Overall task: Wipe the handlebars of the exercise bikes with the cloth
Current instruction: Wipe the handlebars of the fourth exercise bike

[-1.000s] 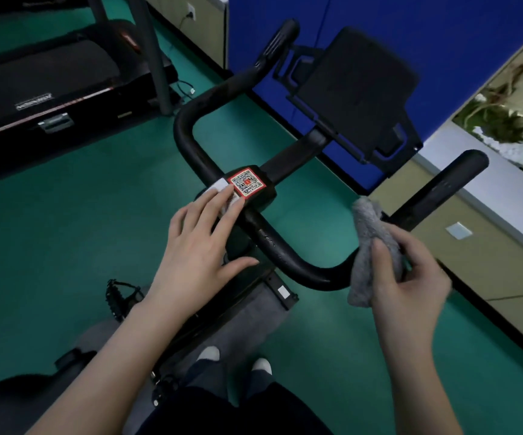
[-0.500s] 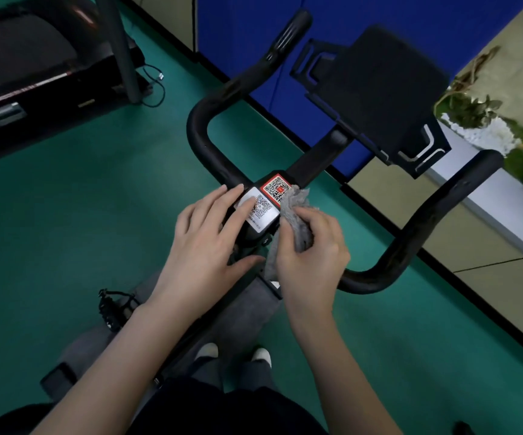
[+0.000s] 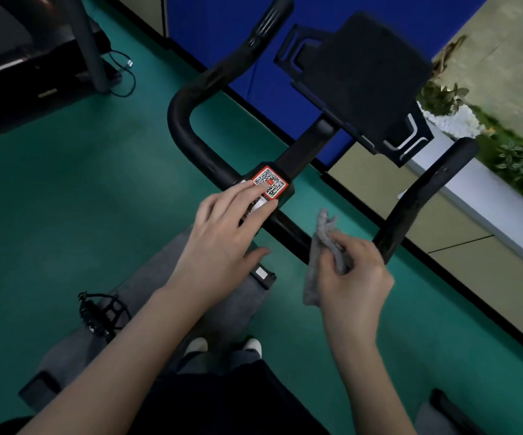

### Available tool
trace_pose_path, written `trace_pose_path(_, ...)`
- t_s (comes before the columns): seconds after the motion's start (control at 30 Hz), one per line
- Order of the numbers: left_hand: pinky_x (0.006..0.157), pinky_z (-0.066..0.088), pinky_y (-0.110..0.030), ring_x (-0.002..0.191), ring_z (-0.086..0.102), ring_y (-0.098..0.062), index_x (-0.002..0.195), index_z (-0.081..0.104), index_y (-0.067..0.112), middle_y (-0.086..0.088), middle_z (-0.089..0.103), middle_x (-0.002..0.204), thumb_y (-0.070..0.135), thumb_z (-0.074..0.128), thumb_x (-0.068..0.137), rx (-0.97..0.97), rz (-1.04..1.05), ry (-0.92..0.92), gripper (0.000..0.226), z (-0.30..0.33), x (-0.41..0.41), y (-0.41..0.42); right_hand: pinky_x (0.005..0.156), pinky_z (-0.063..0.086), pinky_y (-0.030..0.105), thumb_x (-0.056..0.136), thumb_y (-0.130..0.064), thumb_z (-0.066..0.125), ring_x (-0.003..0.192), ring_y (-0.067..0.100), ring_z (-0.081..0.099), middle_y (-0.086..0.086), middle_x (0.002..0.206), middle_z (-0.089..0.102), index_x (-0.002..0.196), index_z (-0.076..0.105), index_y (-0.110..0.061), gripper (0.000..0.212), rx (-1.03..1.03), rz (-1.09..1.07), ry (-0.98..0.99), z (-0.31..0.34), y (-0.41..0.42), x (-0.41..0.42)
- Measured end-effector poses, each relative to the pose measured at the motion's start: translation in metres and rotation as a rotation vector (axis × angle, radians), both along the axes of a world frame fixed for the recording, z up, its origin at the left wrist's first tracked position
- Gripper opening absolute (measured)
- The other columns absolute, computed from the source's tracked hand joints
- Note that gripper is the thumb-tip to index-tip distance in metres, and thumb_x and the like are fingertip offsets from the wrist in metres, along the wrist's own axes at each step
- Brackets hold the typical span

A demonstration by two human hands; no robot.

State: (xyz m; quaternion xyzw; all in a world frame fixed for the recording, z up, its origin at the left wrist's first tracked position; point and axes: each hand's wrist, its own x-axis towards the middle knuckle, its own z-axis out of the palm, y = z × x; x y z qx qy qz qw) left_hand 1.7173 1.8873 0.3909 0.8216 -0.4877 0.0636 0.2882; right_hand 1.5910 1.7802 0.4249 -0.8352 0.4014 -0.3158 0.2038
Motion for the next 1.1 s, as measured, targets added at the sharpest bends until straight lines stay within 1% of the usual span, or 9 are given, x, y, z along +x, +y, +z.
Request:
trace_pose_path(0.07,0.101,0.026,-0.036,0.128,0.039,-0.024,0.125,0.056,0.012,-0.006,0.05,0.135,0.031,0.081,0.067,-0.009,0.014,0.001,0.065,-0.001,0.002,-0.002,0.073,0.036,-0.003,0.076,0.001,0.069,0.074,0.011,0.059,0.008,0.086,0.071,0.09,0.074,-0.005,0.017,0.052,-0.049,-0.01,0.006,-0.007,-0.002)
trace_pose_path(0.27,0.099,0.026,-0.035,0.126,0.042,-0.023,0.122,0.058,0.015,-0.002,0.052,0.133,0.032,0.077,0.068,-0.06,0.027,0.014,0.06,-0.003,0.004,-0.004,0.07,0.045,0.021,0.082,-0.015,0.066,0.076,0.013,0.061,-0.011,0.072,0.061,0.089,0.075,-0.018,0.012,0.22,-0.016,0.054,0.019,-0.021,0.052)
trace_pose_path(0.33,0.098,0.027,-0.034,0.126,0.042,-0.021,0.122,0.058,0.016,-0.001,0.052,0.133,0.031,0.074,0.069,-0.075,0.029,0.014,0.058,-0.004,0.004,-0.004,0.071,0.045,0.02,0.083,-0.013,0.064,0.08,0.017,0.061,-0.009,0.071,0.059,0.09,0.075,-0.015,0.014,0.314,0.051,0.144,0.017,-0.023,0.064)
trace_pose_path(0.4,0.098,0.026,-0.033,0.125,0.041,-0.02,0.122,0.058,0.016,0.0,0.052,0.133,0.03,0.075,0.07,-0.087,0.028,0.016,0.056,-0.004,0.005,-0.004,0.059,0.042,0.015,0.084,-0.013,0.062,0.077,0.017,0.06,-0.008,0.069,0.06,0.09,0.075,-0.016,0.014,0.36,0.096,0.246,0.016,-0.028,0.066)
trace_pose_path(0.57,0.098,0.026,-0.033,0.123,0.043,-0.019,0.118,0.061,0.016,-0.001,0.054,0.13,0.026,0.079,0.07,-0.135,0.043,0.038,0.053,-0.006,0.005,-0.006,0.051,0.043,0.018,0.084,-0.02,0.064,0.072,0.014,0.062,-0.001,0.075,0.068,0.07,0.065,-0.03,0.018,0.401,0.114,0.426,0.024,-0.049,0.035)
trace_pose_path(0.67,0.099,0.024,-0.033,0.123,0.042,-0.019,0.119,0.061,0.016,-0.001,0.054,0.13,0.022,0.082,0.067,-0.14,0.039,0.063,0.056,-0.008,0.005,-0.006,0.053,0.04,0.003,0.081,-0.014,0.067,0.064,0.003,0.058,-0.005,0.071,0.067,0.083,0.072,-0.021,0.009,0.318,0.018,0.274,0.02,-0.04,0.017)
trace_pose_path(0.83,0.098,0.023,-0.031,0.125,0.039,-0.018,0.122,0.057,0.02,0.003,0.05,0.133,0.014,0.081,0.059,-0.113,-0.003,0.078,0.067,-0.011,0.011,-0.003,0.074,0.046,0.012,0.083,-0.005,0.067,0.08,0.006,0.058,0.001,0.091,0.066,0.096,0.068,-0.009,0.013,0.057,-0.072,-0.211,-0.004,0.016,0.028)
trace_pose_path(0.97,0.099,0.022,-0.03,0.128,0.037,-0.017,0.125,0.054,0.022,0.004,0.048,0.136,0.009,0.076,0.061,-0.09,-0.042,0.074,0.069,-0.012,0.017,0.001,0.089,0.042,0.012,0.08,0.006,0.067,0.092,0.016,0.059,0.014,0.096,0.063,0.096,0.066,0.005,0.016,-0.056,-0.012,-0.256,-0.026,0.044,0.043)
trace_pose_path(1.1,0.099,0.023,-0.032,0.129,0.037,-0.019,0.125,0.055,0.019,0.002,0.046,0.139,0.003,0.068,0.063,-0.087,-0.065,0.072,0.066,-0.011,0.019,0.004,0.089,0.039,0.007,0.078,0.007,0.068,0.089,0.022,0.061,0.015,0.093,0.063,0.093,0.067,0.004,0.016,-0.088,0.021,-0.232,-0.025,0.043,0.051)
